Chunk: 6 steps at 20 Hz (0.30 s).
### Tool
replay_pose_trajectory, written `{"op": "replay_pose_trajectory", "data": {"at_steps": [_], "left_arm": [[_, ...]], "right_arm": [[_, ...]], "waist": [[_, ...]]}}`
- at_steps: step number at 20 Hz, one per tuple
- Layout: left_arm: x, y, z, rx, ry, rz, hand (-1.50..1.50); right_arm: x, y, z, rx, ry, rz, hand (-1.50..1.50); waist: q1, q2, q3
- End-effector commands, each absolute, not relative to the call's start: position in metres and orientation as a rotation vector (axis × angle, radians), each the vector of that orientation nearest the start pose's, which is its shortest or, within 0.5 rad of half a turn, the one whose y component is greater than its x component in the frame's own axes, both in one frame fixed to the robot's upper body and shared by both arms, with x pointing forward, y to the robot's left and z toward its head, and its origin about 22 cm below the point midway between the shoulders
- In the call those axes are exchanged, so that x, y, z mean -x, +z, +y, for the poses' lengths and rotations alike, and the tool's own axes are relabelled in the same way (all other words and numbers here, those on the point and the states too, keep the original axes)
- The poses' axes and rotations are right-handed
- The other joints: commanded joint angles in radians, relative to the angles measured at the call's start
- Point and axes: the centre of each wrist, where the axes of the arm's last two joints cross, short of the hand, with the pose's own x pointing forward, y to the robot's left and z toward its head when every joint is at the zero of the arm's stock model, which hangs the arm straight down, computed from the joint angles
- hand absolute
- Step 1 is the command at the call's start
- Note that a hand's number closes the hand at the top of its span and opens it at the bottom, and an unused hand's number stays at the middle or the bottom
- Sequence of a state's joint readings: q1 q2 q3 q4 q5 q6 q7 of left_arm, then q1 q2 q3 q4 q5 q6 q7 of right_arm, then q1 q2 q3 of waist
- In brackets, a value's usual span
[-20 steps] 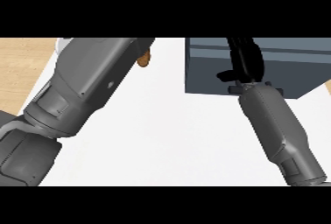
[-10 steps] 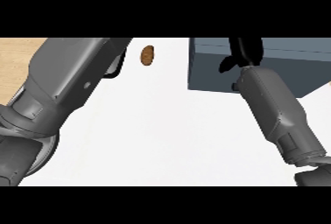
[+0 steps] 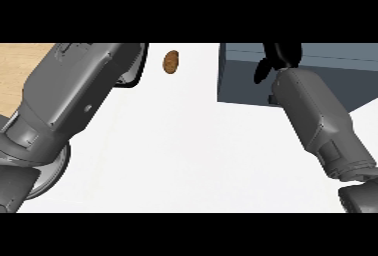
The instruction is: Pick up the can, place it into the drawer and close the drawer
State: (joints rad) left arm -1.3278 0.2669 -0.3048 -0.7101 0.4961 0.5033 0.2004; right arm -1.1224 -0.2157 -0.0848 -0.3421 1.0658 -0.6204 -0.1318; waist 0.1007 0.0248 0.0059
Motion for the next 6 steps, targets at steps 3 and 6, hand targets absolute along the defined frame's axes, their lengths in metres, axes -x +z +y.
{"op": "replay_pose_trajectory", "data": {"at_steps": [3,6], "left_arm": [[-0.441,0.254,0.115,-0.049,-0.015,-1.705,-1.50],[-0.437,0.232,0.131,-0.050,-0.021,-1.685,-1.50]], "right_arm": [[-0.467,0.129,-0.160,1.148,0.683,-1.947,-1.50],[-0.470,0.133,-0.176,1.153,0.659,-1.948,-1.50]], "waist": [[0.017,-0.009,-0.003],[0.019,-0.013,-0.004]]}}
